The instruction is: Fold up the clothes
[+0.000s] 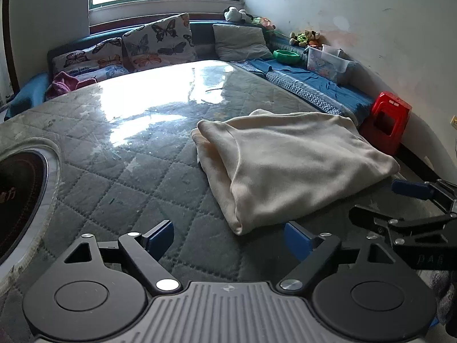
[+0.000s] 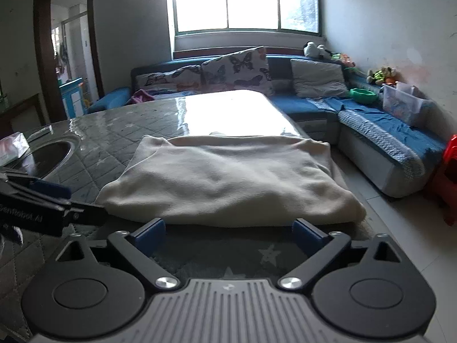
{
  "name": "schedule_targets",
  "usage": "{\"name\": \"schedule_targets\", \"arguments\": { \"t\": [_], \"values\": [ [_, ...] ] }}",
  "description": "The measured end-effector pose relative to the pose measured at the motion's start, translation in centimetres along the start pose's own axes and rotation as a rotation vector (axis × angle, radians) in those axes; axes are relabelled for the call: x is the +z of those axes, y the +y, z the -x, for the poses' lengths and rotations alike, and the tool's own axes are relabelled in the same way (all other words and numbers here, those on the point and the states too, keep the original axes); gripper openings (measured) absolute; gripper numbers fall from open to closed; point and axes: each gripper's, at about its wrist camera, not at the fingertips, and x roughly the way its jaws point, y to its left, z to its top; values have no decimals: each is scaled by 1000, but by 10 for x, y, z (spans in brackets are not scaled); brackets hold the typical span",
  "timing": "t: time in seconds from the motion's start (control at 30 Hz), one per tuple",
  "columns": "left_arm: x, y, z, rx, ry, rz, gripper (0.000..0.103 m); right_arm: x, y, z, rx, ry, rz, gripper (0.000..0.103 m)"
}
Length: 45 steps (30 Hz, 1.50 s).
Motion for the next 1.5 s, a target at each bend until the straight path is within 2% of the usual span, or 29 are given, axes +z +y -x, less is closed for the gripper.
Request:
{"name": "schedule_targets", "arguments": {
  "t": [0.17, 0.43, 0.9, 1.5],
  "values": [
    [-7, 2, 6, -8, -1, 1, 93, -2, 4, 6, -23, -6, -16, 103],
    [-17, 8, 17, -9, -9, 21, 100, -5, 13, 15, -48, -18, -8, 103],
    [-31, 6, 22, -3, -9, 18, 101, -9, 22, 17, -84, -6, 0, 103],
    [-40, 0, 26, 2, -16, -4, 101, -17, 26, 15, -85, 12, -21, 103]
  ]
}}
